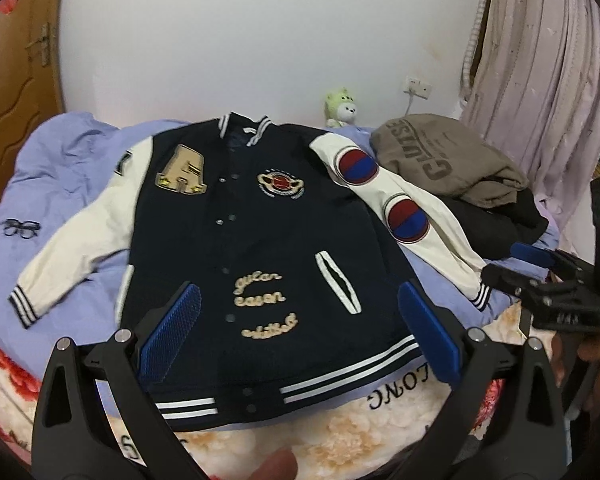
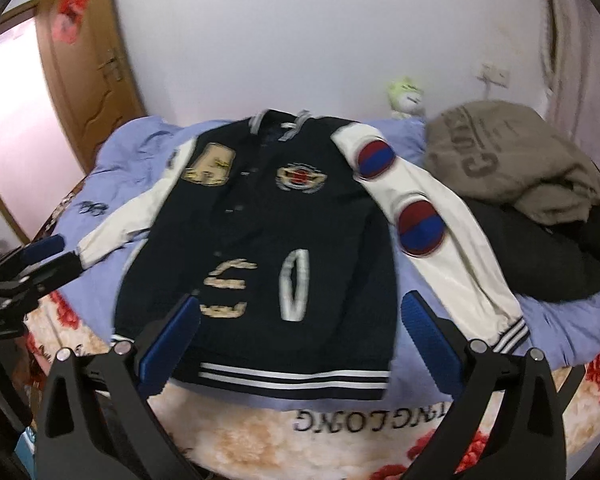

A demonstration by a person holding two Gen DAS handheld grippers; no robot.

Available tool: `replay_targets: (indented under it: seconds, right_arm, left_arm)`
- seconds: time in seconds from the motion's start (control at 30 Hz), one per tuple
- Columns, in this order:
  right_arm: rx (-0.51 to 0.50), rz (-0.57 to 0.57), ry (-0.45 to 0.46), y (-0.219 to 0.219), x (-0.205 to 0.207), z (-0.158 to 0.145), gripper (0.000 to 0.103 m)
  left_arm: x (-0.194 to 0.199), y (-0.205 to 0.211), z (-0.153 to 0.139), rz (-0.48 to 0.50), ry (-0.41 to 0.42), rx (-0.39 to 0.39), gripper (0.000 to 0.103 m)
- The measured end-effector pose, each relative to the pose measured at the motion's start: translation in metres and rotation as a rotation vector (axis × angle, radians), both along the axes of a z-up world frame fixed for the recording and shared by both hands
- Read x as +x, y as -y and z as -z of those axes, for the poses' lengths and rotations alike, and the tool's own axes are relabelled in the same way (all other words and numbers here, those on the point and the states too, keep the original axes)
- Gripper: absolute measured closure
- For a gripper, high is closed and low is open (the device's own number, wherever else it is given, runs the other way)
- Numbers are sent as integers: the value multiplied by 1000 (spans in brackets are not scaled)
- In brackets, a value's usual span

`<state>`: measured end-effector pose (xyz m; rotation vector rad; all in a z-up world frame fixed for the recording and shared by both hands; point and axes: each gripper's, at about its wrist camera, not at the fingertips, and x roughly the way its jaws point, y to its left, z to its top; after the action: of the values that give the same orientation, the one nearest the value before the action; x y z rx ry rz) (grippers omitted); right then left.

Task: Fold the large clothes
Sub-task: 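Move the right tool to the cream sleeve cuff and grasp it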

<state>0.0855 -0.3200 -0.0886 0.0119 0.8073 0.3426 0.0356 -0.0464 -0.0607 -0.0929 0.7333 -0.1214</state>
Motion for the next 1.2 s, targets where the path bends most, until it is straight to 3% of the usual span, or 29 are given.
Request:
replay_targets:
  seconds: [0.27,0.4,0.5,0.7,0.77,0.97,1.07,1.17,1.2]
  right_arm:
    - [-44,110,-74,95,57,67,5]
    - [-197,123,-71,131,83,106,5]
    - [-259,122,-88,153,105,132,5]
    - [-318,169,-138,193,142,169,5]
    - [-322,188,-158,201,150,179,5]
    - [-240,174,-265,217,171,206,6]
    - [-141,178,-342,221,175,216,23]
    - [-157,203,-342,214,169,212,35]
    - [-161,228,-331,213,166,206,44]
  left_arm:
    - [18,44,44,128,76,63,6]
    - [28,54,68,161,50,37,6]
    - [29,56,82,153,105,12,6]
    - [49,51,114,138,75,-39,6]
    - [51,47,123,121,81,-67,6]
    - [53,38,142,101,115,-22,6]
    - [55,29,147,93,90,-29,6]
    - [54,22,146,89,104,-25,6]
    - [53,20,145,87,107,-25,6]
